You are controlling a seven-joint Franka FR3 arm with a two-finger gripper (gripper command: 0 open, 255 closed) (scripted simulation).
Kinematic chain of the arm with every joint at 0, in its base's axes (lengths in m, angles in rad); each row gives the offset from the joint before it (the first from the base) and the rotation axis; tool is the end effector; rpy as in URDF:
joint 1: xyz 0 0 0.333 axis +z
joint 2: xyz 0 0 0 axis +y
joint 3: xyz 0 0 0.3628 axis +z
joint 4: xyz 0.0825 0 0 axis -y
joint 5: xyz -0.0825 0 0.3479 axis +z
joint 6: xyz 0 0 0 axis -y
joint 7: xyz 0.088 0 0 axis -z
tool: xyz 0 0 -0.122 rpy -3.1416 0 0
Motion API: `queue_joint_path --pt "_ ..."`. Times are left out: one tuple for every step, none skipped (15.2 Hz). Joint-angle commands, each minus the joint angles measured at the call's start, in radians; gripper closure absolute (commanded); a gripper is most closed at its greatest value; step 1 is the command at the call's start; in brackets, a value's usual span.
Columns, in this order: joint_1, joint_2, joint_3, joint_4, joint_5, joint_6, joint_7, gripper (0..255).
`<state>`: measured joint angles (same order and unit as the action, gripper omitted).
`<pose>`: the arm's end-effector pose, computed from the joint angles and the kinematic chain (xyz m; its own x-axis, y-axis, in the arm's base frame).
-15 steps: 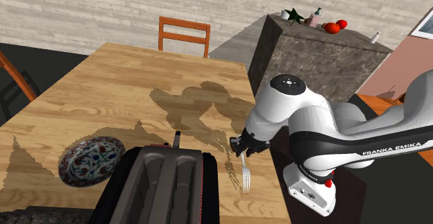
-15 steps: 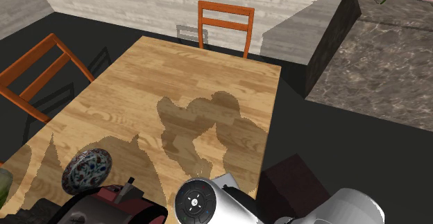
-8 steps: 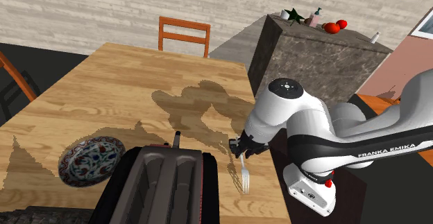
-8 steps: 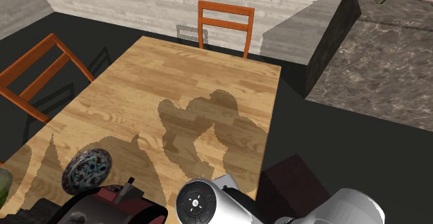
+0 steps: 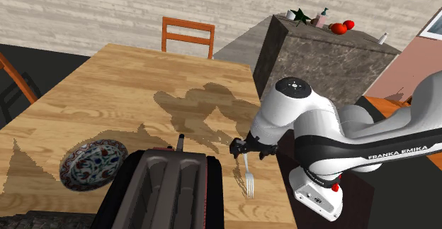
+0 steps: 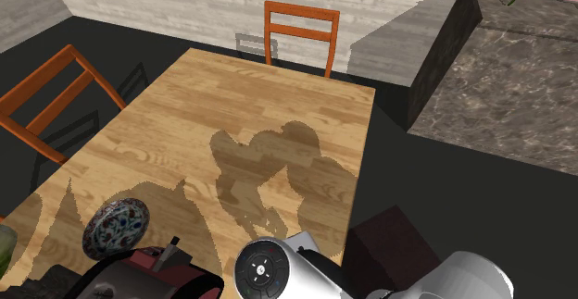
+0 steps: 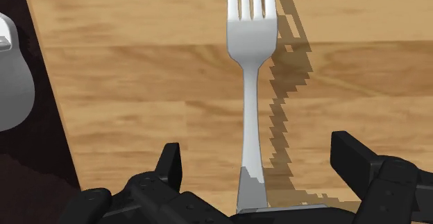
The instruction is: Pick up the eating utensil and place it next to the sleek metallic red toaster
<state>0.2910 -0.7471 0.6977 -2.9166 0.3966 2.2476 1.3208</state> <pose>0.1435 0.2142 0.3708 0.7315 -0.6661 0.1455 -0.6743 -0.7384 0.0099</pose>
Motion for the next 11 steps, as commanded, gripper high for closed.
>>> queue_joint_path --pt "0.01 -0.044 -0.023 0.03 -0.012 -0.075 0.002 0" --pt "0.013 -0.071 -0.039 0.05 -0.021 -0.121 0.002 0" --pt "0.015 -0.089 -0.052 0.068 -0.029 -0.157 0.003 0" --pt "0.016 -0.089 -0.052 0.068 -0.029 -0.157 0.003 0" --pt "0.016 -0.089 -0.052 0.068 -0.029 -0.157 0.003 0" --pt "0.016 -0.089 -0.052 0.068 -0.029 -0.157 0.003 0" --pt "0.016 -0.089 -0.052 0.068 -0.029 -0.157 0.003 0" --pt "0.016 -0.089 -0.052 0.068 -0.029 -0.157 0.003 0" --pt "0.016 -0.089 -0.052 0.068 -0.029 -0.157 0.003 0" --pt "0.016 -0.089 -0.052 0.068 -0.029 -0.157 0.003 0" --pt "0.016 -0.089 -0.052 0.068 -0.029 -0.157 0.003 0"
